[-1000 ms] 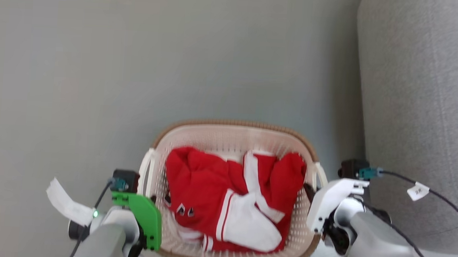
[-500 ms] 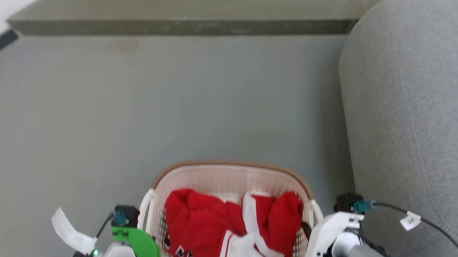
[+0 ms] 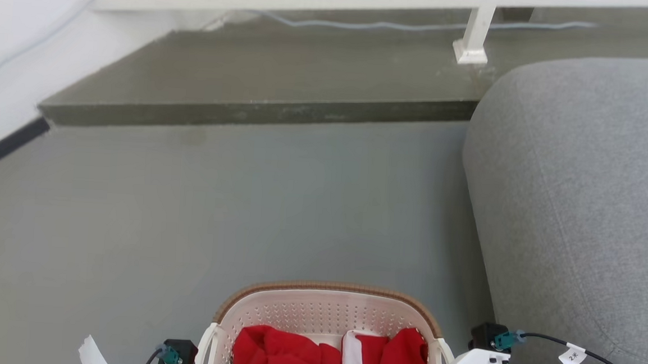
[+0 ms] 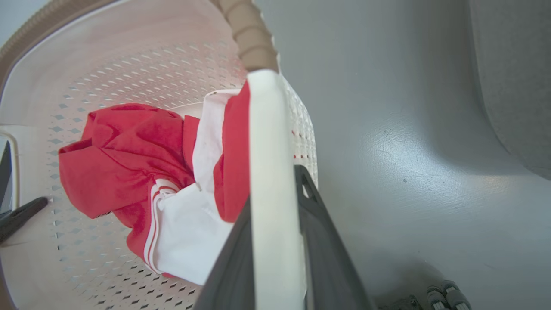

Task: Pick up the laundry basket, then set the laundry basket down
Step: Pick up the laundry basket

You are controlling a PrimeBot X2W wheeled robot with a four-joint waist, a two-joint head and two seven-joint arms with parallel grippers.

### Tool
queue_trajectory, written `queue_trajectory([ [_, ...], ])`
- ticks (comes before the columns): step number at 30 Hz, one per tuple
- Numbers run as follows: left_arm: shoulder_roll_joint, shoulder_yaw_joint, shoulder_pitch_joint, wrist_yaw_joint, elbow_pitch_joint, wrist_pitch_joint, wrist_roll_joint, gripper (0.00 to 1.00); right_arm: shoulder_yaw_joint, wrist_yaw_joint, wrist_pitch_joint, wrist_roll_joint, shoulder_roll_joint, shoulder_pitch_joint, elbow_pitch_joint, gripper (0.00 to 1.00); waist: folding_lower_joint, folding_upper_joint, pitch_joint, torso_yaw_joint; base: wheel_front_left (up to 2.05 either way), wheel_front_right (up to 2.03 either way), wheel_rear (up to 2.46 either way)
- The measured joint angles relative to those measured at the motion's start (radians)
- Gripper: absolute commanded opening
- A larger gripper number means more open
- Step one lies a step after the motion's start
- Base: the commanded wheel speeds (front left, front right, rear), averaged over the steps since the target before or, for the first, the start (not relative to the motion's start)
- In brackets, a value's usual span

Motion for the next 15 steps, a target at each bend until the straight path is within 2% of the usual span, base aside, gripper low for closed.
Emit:
queue_trajectory([
  [15, 0.009, -0.025, 0.021, 0.024, -0.033, 0.021, -0.024, 0.0, 0.041, -0.042, 0.016, 0.032, -0.007, 0.007, -0.026, 0.0, 0.0, 0.0, -0.056, -0.003, 0.0, 0.0, 0.0],
])
